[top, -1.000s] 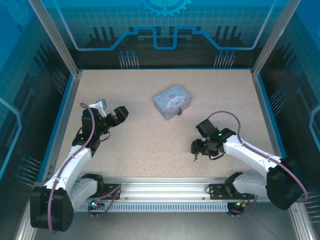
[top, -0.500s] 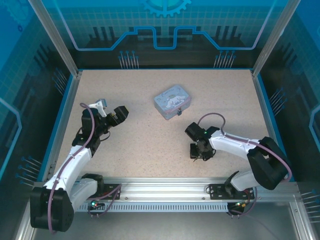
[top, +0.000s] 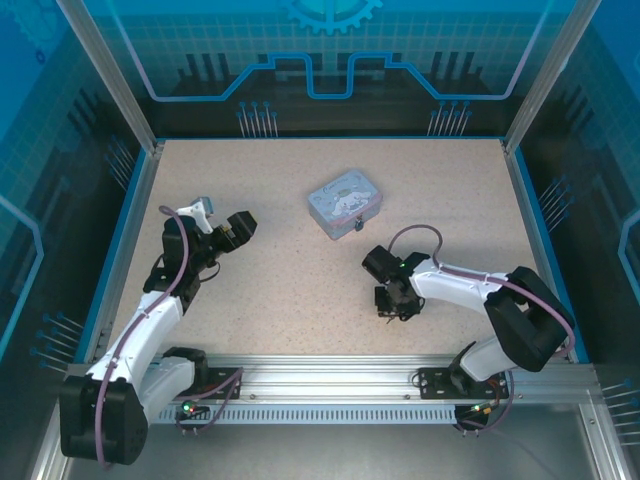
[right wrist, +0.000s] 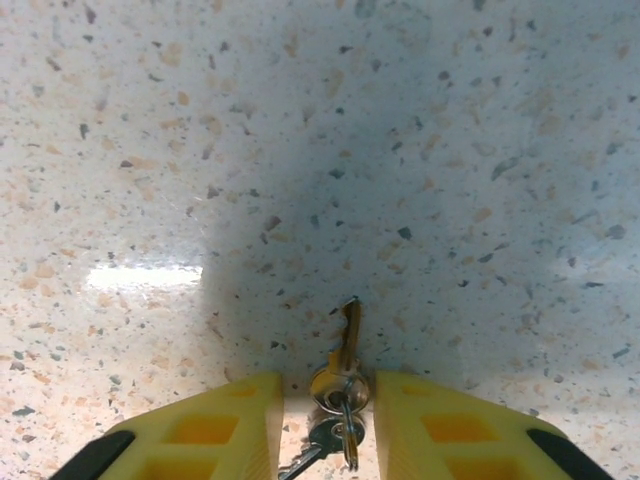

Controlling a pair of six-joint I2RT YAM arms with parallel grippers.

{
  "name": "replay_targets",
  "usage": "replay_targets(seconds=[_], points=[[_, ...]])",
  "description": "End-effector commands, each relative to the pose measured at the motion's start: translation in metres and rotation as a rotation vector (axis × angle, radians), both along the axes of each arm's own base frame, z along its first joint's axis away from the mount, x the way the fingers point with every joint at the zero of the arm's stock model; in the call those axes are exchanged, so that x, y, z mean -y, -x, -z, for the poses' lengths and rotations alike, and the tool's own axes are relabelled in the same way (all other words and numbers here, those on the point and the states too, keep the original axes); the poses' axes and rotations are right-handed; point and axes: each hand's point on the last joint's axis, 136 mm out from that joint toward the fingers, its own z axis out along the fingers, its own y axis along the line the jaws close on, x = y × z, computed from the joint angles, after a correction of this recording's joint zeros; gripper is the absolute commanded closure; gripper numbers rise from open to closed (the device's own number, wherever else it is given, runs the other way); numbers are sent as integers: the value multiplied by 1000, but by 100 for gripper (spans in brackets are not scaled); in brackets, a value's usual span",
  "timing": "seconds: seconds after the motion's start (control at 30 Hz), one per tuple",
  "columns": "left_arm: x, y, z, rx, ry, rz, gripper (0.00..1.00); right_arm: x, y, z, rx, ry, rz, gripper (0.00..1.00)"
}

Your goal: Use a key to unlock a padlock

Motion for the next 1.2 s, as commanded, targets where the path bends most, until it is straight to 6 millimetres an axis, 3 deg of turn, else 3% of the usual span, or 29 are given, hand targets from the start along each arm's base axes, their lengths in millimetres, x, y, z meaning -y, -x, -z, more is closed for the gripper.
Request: replay_targets(seconds=[0.0,0.4,0.97,1.17], points=[[5,0,-21,44,4,25,1,-1,5,17,-24,24,4,77],[6,2,-23,40,-8,34,1,-8,-1,14,11,2,-55,92],[13,5,-35,66,3,80,1,-37,-29,-17,183,-148,-181,100],[29,9,-51,111,48,173,1,-59,-45,-42,304,-345,-226,100]])
